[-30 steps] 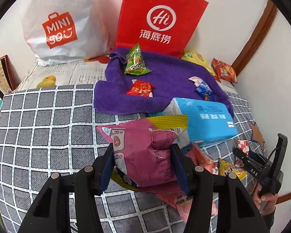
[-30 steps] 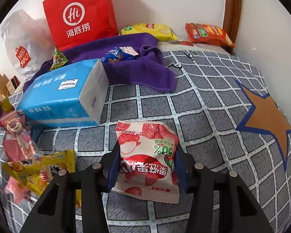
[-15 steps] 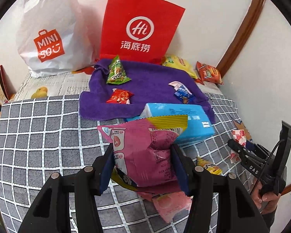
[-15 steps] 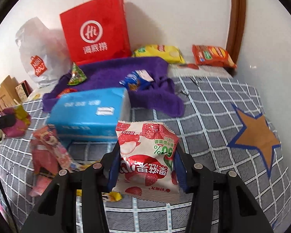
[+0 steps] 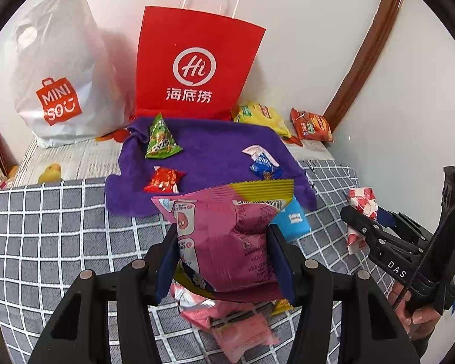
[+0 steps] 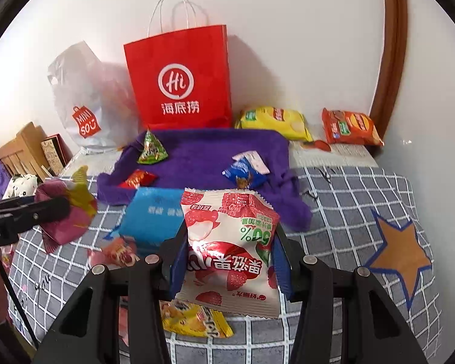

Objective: Organize snacks
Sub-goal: 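Lift and carry the strawberry-print and pink packets over the purple towel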

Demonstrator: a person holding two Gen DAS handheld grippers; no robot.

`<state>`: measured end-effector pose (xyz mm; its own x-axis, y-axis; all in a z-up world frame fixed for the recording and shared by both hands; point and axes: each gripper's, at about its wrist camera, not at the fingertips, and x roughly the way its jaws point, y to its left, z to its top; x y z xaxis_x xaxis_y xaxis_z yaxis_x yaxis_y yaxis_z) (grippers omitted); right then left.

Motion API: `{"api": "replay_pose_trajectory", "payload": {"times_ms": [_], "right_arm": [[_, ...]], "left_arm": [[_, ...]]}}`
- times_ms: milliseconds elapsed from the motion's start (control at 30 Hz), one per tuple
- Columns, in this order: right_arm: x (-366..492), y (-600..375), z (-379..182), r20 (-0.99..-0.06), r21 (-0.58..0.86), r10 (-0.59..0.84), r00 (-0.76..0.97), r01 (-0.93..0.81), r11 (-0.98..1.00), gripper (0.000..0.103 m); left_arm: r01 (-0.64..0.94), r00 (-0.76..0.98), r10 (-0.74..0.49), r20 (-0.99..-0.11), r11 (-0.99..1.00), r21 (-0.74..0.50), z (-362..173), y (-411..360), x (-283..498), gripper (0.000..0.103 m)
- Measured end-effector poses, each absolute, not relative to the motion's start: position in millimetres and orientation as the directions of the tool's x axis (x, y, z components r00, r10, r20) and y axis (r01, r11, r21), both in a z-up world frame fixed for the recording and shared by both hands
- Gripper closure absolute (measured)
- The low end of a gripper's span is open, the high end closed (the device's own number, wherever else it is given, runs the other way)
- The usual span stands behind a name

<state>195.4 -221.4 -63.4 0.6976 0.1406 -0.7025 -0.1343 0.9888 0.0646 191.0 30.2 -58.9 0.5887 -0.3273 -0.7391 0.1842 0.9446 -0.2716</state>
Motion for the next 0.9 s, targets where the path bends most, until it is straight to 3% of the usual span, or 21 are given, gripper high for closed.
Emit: {"api": "replay_pose_trajectory", "payload": {"times_ms": [900], "right_arm": [[290.3,-217.3,-45.3,-0.691,0.077,0.147,0.708,-0.131,0.988,0.054]], "left_arm": [[0.151,0.624,-0.275,-0.732,0.961,-0.232,-34.1,36.5,276.1,0.049]]}}
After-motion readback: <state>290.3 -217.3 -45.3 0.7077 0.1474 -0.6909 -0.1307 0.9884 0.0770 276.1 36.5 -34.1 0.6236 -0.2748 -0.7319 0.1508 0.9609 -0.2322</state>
